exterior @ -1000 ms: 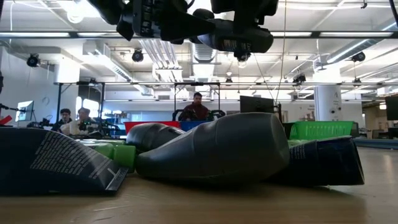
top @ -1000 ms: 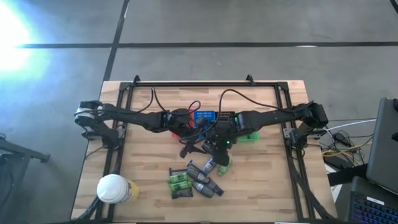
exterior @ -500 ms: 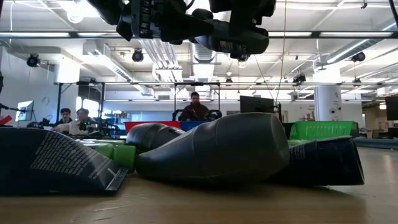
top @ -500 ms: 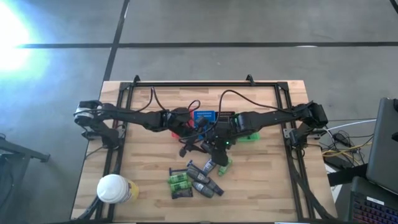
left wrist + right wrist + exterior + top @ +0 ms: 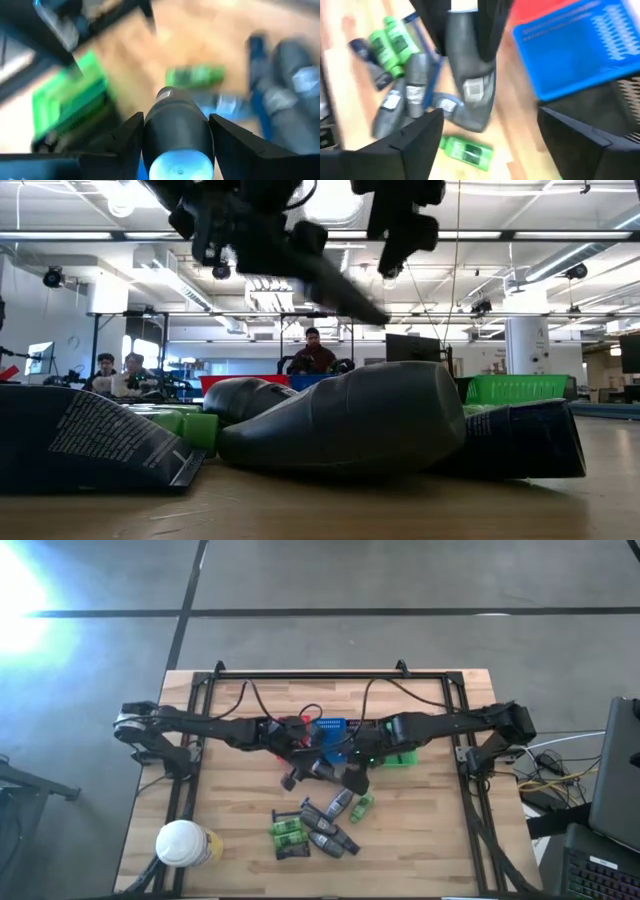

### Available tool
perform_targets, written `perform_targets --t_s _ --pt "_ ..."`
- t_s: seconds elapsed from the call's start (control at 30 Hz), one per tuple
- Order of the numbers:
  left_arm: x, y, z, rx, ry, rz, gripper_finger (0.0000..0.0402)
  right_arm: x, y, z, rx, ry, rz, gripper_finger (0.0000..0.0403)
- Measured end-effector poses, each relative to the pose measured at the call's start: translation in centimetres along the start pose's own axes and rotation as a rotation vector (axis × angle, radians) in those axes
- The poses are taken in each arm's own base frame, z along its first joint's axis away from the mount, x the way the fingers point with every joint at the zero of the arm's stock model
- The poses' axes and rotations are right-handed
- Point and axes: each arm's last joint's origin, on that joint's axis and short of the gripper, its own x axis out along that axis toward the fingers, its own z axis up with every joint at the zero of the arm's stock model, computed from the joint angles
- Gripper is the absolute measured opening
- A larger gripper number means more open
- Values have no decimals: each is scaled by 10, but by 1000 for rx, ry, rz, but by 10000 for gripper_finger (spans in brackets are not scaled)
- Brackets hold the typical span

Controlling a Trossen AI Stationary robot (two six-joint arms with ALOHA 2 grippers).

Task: Pick & Place Travel size toiletries
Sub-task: Put the gray deodorant into the red bin

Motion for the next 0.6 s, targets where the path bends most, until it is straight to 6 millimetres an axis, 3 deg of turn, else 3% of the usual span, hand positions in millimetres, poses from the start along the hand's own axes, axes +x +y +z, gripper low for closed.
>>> perform_targets --t_s 0.2,0.37,0.47,0.6 --pt "-5 -5 -17 -75 231 143 204 -50 -12 -18 136 -157 -258 361" --pt "-25 -9 -26 -247 322 397 204 -87 -22 -42 347 -290 -406 357" --pt "-46 -14 -28 -354 305 553 204 -95 -24 -52 403 -322 -433 349" --pt "-75 -19 -18 -472 89 645 204 -92 -27 -59 421 -325 -454 340"
